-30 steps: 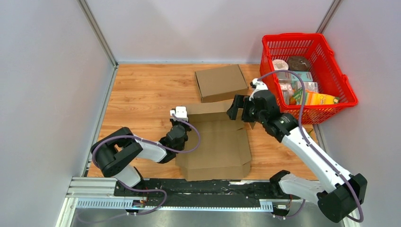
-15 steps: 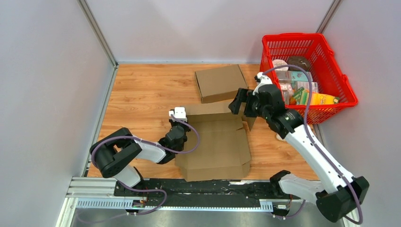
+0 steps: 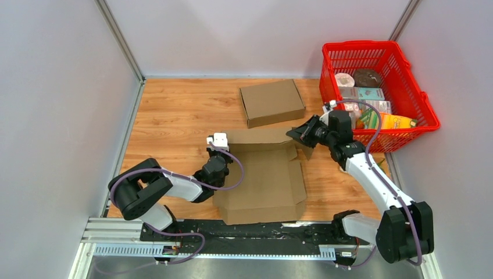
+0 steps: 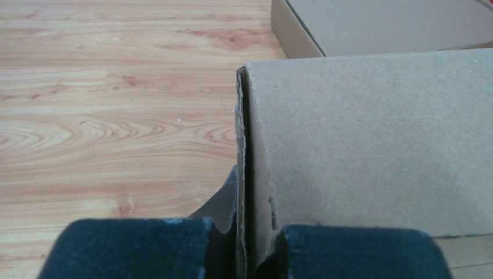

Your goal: Fold the paper box

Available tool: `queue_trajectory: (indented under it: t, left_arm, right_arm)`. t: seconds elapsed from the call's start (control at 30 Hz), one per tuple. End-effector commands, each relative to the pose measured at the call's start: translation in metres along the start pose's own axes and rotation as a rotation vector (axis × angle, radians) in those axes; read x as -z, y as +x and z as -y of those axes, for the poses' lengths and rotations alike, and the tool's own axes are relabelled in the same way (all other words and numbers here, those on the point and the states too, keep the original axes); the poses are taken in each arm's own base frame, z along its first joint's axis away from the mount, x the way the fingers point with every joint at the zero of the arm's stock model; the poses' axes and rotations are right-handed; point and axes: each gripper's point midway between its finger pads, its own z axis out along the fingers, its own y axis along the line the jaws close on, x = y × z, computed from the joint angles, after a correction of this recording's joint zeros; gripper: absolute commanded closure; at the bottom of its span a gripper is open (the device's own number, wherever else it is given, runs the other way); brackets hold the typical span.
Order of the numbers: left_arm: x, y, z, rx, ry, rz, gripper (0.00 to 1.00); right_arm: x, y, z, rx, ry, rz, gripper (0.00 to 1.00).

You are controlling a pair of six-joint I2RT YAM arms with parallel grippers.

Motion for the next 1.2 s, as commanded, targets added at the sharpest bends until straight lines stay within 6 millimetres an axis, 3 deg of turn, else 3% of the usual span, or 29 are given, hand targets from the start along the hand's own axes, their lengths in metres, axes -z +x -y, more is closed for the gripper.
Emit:
queue_trajectory:
  t: [0.0,0.03,0.07,0.1,0.13,0.17,0.2,0.3,0.37,0.43,0.47,0.5,0.57,0.6,0.83,0.97,1.13,1.17]
  left_arm:
    - [0.0,-0.022,0.005,0.106,0.015,0.061,1.0]
    - [0.001,-0.022,0.005,0.111,0.015,0.062,1.0]
    - [0.0,-0.023,0.005,0.112,0.012,0.063,1.0]
    - [0.001,-0.022,0.004,0.113,0.007,0.064,1.0]
    - [0.001,-0.022,0.003,0.116,0.005,0.065,1.0]
    - [0.001,-0.023,0.003,0.119,0.003,0.067,1.0]
    - [0.001,-0.022,0.002,0.118,0.002,0.065,1.0]
    - [0.001,-0.022,0.002,0.124,-0.004,0.067,1.0]
    - [0.001,-0.022,0.0,0.124,-0.013,0.069,1.0]
    - [0.001,-0.023,-0.001,0.129,-0.02,0.072,1.0]
    - [0.001,-0.024,-0.001,0.132,-0.02,0.073,1.0]
    - [0.001,-0.023,-0.001,0.129,-0.019,0.07,1.0]
    - [0.001,-0.022,-0.001,0.129,-0.016,0.068,1.0]
    - [0.002,-0.022,-0.001,0.132,-0.013,0.067,1.0]
    - [0.002,-0.022,-0.002,0.136,-0.017,0.07,1.0]
    - [0.003,-0.022,-0.003,0.139,-0.019,0.071,1.0]
    - [0.003,-0.022,-0.003,0.139,-0.02,0.072,1.0]
    - [0.003,-0.023,-0.004,0.139,-0.023,0.074,1.0]
  right_arm:
    - [0.005,-0.019,-0.039,-0.021,-0.267,0.054,1.0]
    - [0.006,-0.02,-0.039,0.024,-0.272,0.061,1.0]
    - [0.005,-0.025,-0.035,0.073,-0.238,0.083,0.9]
    - [0.007,-0.017,-0.021,0.157,-0.129,0.029,0.45]
    - [0.009,-0.013,-0.011,0.19,-0.068,0.01,0.35]
    - [0.018,-0.009,-0.007,0.225,-0.025,0.013,0.29]
    - [0.024,0.0,0.013,0.241,0.084,0.017,0.24]
    - [0.05,0.018,0.024,0.305,0.163,0.062,0.22]
    - [0.059,0.034,0.033,0.343,0.192,0.083,0.25]
    - [0.055,0.055,0.056,0.401,0.286,0.093,0.39]
    - [0.052,0.053,0.062,0.402,0.322,0.143,0.44]
    - [0.047,0.066,0.063,0.43,0.322,0.13,0.65]
    - [0.032,0.064,0.073,0.424,0.357,0.182,0.83]
    - [0.027,0.061,0.075,0.421,0.361,0.201,0.97]
    - [-0.003,0.015,0.099,0.423,0.563,0.407,1.0]
    - [-0.02,0.008,0.105,0.407,0.555,0.437,1.0]
    - [-0.026,0.009,0.119,0.455,0.578,0.439,1.0]
    - [-0.036,0.008,0.097,0.45,0.46,0.45,1.0]
